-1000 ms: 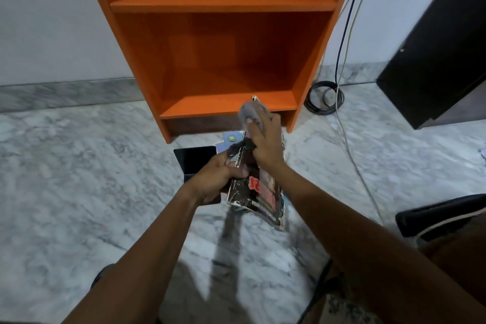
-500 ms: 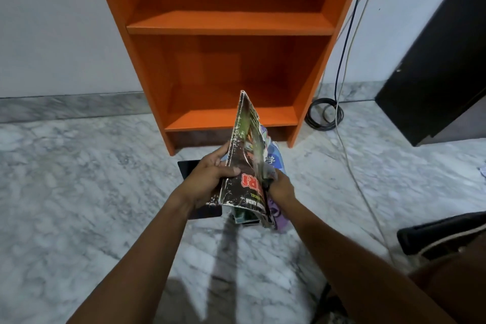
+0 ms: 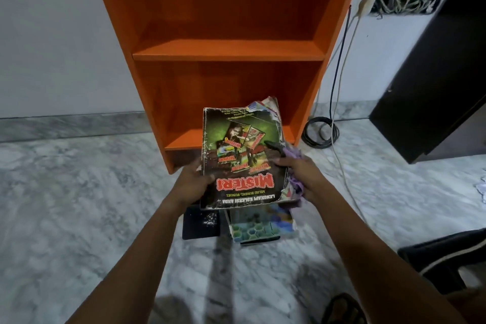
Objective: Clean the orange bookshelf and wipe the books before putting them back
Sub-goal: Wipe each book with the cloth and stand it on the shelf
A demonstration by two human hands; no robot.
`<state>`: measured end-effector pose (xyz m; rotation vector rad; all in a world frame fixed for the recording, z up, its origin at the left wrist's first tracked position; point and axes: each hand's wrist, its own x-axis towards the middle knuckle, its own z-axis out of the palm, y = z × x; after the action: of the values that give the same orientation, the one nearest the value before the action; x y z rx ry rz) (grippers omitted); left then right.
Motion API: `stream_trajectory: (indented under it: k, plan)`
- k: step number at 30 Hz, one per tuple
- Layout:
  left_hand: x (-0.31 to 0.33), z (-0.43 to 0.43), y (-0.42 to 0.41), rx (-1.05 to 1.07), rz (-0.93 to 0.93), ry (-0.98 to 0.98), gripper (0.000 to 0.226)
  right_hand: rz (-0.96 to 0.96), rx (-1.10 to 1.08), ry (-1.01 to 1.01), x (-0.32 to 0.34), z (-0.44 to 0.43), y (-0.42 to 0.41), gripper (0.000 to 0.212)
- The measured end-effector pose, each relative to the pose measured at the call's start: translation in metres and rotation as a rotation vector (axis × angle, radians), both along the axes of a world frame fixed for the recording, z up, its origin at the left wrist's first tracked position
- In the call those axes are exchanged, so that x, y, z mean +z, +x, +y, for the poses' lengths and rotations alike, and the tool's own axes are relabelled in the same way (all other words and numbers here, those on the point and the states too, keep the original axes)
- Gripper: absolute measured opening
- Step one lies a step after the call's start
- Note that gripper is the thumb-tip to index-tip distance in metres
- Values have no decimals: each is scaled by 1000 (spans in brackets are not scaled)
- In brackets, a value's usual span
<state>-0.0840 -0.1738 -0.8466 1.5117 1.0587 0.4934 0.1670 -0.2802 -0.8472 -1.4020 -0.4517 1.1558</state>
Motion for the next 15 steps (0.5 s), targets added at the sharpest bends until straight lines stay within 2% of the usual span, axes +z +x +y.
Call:
stream_trajectory:
  k: [1, 2, 3, 4, 5, 6, 8, 9, 10, 11, 12, 15]
  plan:
    - [-4, 0, 5, 44, 134, 145, 48, -101, -28, 13, 10, 4, -2, 44]
    - [-7, -4, 11, 88, 180, 240, 50, -233, -35, 36, 17, 9, -6, 34]
    - [-4, -8, 19, 109, 113, 260, 49, -425, -16, 65, 27, 11, -12, 18]
    - [5, -13, 28, 126, -52, 174, 48, -657, 15, 93, 33, 12, -20, 7]
    - [15, -16, 37, 102, -213, 31, 49, -895, 46, 131, 35, 12, -28, 27]
    - [27, -17, 47, 69, -354, -129, 56, -1080, 90, 151, 35, 13, -37, 33]
    - [44, -13, 57, 93, -515, -330, 81, -1302, 191, 188, 36, 7, -61, 16]
    - [50, -11, 58, 167, -545, -396, 86, -1395, 237, 222, 30, 6, -72, 14]
    - [53, -10, 56, 261, -566, -446, 77, -1449, 279, 239, 20, 5, -80, 29]
    - [54, -11, 53, 317, -567, -469, 59, -1446, 323, 237, 11, 3, -86, 44]
    - [53, -14, 50, 326, -571, -479, 51, -1403, 336, 218, 3, 3, -90, 56]
    - [45, -20, 53, 214, -570, -519, 44, -1112, 324, 199, -15, 7, -89, 78]
